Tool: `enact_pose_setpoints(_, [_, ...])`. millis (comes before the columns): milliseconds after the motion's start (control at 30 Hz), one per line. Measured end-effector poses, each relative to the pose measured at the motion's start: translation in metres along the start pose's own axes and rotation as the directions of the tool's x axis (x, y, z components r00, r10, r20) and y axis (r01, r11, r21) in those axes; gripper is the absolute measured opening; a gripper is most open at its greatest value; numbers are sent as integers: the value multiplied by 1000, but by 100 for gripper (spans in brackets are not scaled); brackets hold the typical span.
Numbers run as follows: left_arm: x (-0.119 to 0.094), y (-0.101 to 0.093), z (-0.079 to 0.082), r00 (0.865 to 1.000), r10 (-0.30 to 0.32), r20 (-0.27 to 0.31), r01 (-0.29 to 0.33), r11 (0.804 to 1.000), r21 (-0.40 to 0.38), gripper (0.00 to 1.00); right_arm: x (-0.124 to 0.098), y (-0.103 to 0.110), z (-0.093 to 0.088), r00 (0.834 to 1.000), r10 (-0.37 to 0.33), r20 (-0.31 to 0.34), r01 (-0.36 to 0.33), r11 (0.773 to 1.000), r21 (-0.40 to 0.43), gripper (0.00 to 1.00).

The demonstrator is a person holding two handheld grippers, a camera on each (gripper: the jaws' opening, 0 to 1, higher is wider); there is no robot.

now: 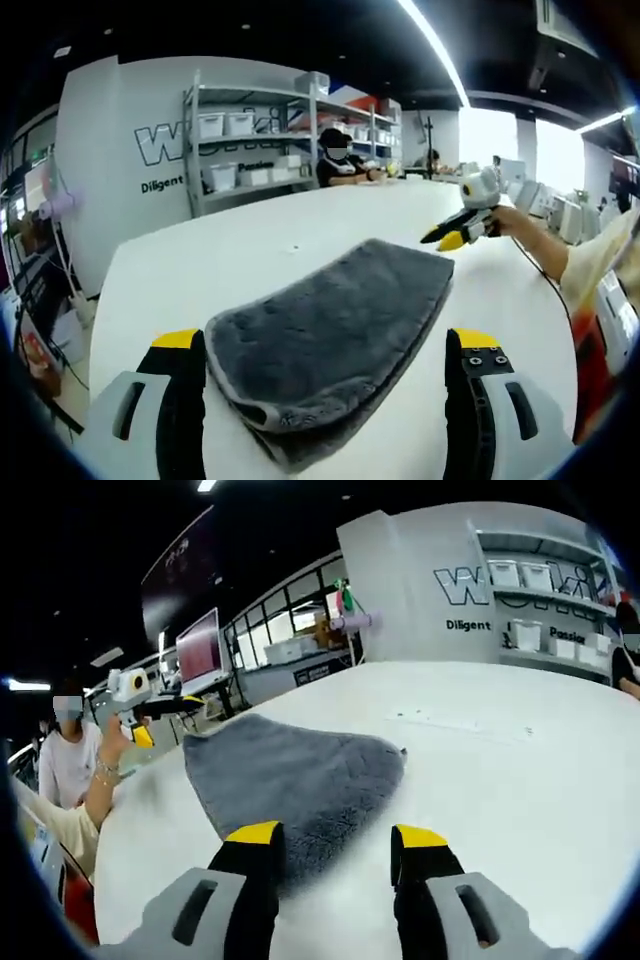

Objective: Fold the towel on the table until its edges align and the towel forms a compact rectangular stack.

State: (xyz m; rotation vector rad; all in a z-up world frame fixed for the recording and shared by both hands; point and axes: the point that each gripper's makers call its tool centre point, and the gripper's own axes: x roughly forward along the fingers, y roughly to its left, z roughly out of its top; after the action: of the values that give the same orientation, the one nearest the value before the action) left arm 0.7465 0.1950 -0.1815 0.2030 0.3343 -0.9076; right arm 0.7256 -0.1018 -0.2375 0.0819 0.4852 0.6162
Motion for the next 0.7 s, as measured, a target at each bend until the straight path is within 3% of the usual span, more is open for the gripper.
enact_pose_setpoints(267, [-1,-2,2,1000,-2,2,2,1000,9,98,9,7,-11,999,33,-15,-32,998,45,28])
enact_pose_setpoints(600, [-3,-5,2,1000,-1,-1,1,1000,22,98,16,5,-26,997,48,-63,-42,994,102,27])
enact_pose_setpoints(700, [-3,-6,2,1000,-1,-3,1,1000,26,98,16,8,-27,995,86,-57,-75,983,166,23])
